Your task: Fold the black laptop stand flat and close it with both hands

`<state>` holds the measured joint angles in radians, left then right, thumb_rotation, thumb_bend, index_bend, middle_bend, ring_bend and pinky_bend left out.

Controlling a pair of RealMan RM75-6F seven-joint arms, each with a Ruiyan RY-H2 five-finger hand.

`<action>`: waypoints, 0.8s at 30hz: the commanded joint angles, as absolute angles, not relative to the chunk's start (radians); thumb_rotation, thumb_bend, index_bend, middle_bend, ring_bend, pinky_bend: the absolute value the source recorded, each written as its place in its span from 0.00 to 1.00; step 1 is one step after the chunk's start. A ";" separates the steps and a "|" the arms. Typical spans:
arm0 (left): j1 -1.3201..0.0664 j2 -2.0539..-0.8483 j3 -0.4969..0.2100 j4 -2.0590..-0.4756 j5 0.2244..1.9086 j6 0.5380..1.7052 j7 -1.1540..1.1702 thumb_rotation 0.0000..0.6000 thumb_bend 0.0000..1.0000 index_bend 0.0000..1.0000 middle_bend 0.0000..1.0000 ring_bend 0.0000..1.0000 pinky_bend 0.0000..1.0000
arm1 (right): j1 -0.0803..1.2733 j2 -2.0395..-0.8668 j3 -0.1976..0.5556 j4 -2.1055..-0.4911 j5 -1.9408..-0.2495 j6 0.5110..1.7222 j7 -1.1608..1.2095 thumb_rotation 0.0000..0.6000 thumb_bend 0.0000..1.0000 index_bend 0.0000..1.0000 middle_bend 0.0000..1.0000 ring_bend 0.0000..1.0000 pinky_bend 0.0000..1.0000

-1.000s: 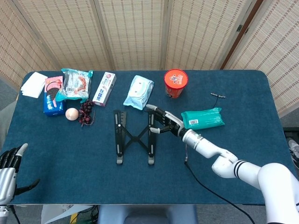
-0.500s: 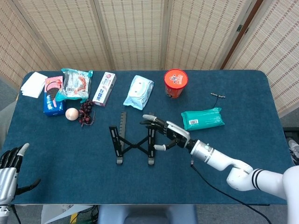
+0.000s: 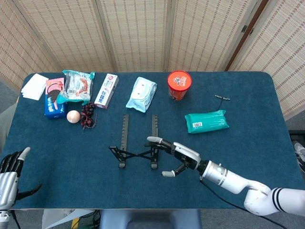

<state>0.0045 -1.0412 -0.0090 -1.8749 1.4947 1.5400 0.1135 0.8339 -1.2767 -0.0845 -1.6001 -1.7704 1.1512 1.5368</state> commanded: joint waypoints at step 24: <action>0.003 -1.045 -0.008 -1.865 1.499 1.536 0.100 1.00 0.12 0.04 0.10 0.06 0.03 | 0.810 -1.258 -0.096 -1.635 -1.741 1.164 1.440 1.00 0.12 0.00 0.14 0.00 0.06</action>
<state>0.0030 -1.0447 -0.0081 -1.8647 1.4988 1.5359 0.1002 0.8120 -1.2569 -0.0993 -1.6386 -1.7468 1.1677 1.4456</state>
